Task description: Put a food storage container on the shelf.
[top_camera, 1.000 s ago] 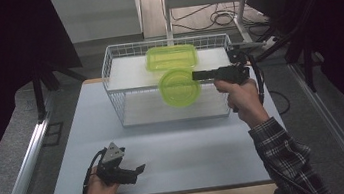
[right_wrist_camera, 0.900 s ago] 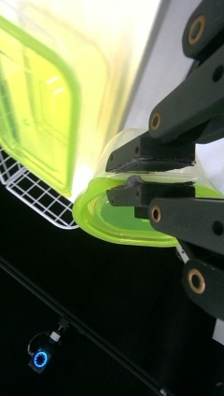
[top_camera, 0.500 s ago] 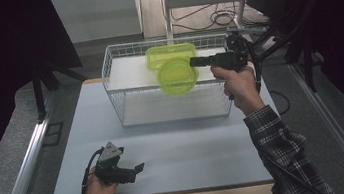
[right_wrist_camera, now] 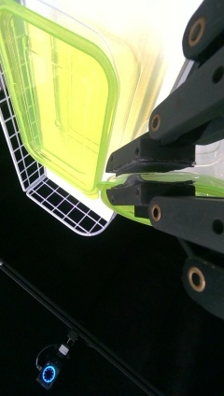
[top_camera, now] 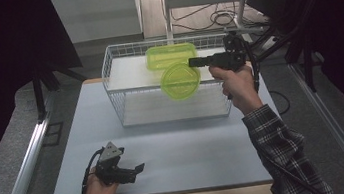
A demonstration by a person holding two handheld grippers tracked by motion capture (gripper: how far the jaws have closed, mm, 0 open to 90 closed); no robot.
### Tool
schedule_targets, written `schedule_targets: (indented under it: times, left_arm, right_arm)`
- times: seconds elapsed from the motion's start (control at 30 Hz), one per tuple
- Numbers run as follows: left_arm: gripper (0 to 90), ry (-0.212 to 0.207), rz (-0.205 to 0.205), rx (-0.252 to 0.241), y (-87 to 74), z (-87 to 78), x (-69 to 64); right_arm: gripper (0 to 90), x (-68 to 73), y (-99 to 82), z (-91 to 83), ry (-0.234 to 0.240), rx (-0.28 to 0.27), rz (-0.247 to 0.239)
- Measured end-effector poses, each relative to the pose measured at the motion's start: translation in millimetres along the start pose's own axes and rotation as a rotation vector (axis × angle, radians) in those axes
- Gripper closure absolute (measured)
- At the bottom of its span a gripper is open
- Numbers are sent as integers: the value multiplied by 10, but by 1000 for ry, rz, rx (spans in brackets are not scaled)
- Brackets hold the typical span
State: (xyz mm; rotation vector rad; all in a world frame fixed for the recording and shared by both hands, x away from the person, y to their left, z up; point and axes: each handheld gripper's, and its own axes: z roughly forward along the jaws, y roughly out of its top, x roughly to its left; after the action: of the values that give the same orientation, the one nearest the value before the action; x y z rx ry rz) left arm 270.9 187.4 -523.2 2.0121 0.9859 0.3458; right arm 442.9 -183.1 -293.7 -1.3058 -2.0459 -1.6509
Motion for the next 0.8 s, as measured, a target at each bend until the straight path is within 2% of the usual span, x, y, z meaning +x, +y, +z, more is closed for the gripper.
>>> schedule_targets:
  times: [0.4,0.63,0.8]
  left_arm:
    - [30,3,-3,4,-3,7,-6]
    - [30,5,-2,6,-4,7,-4]
    - [31,5,-3,8,-4,5,-2]
  right_arm:
    - [832,115,105,-69,34,-31,6]
    - [832,215,254,-66,47,-54,8]
    - [832,291,381,-33,39,-72,4]
